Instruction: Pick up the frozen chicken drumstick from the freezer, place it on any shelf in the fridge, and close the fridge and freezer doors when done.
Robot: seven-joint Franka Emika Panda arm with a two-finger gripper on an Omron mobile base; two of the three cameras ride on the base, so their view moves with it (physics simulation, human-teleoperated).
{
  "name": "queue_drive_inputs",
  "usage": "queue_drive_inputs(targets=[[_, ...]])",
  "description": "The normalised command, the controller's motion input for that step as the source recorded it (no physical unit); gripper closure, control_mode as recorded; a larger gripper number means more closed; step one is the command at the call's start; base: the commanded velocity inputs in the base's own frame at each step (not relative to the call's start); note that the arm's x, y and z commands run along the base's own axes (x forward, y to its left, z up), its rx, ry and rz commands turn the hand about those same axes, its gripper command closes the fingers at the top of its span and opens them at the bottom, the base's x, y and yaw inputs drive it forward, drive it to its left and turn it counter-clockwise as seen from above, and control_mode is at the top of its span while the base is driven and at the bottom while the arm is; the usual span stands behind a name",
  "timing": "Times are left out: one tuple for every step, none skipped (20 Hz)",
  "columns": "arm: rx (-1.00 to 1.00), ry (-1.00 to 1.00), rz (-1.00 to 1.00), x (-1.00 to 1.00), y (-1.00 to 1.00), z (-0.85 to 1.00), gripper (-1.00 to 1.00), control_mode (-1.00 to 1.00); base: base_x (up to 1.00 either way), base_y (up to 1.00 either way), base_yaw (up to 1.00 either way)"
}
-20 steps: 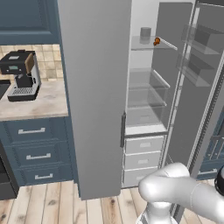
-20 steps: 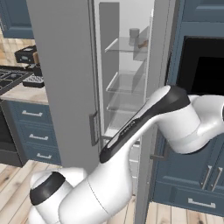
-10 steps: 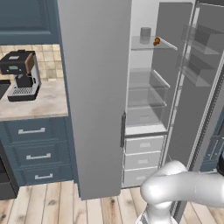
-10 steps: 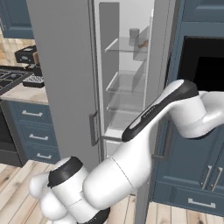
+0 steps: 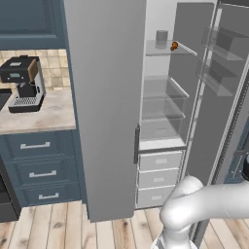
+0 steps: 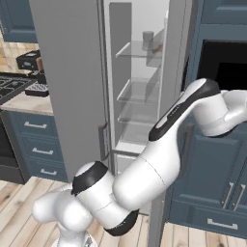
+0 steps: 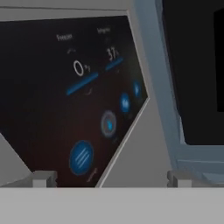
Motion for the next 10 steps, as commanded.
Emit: queue_drive_inputs(targets=[[0.05,0.00,0.00,0.57,0.12,-0.03,-1.00,-1.00,0.00,0.00,0.00],[0.05,0.00,0.00,0.52,0.27,-0.05,-1.00,-1.00,0.00,0.00,0.00],[0.05,0.00,0.00,0.45,0.37,-0.05,-1.00,-1.00,0.00,0.00,0.00],[0.07,0.00,0.00,0.36,0.54,-0.06,-1.00,-1.00,0.00,0.00,0.00],[0.09,0.00,0.00,0.31,0.66,-0.05,-1.00,-1.00,0.00,0.00,0.00],[0.11,0.00,0.00,0.27,0.83,-0.05,-1.00,-1.00,0.00,0.00,0.00],[0.13,0.00,0.00,0.28,0.94,-0.03,-1.00,-1.00,0.00,0.00,0.00],[0.15,0.00,0.00,0.26,0.97,-0.01,-1.00,-1.00,0.00,0.00,0.00],[0.17,0.00,0.00,0.28,0.97,0.00,-1.00,-1.00,0.00,0.00,0.00],[0.19,0.00,0.00,0.30,0.96,0.00,-1.00,-1.00,0.00,0.00,0.00]])
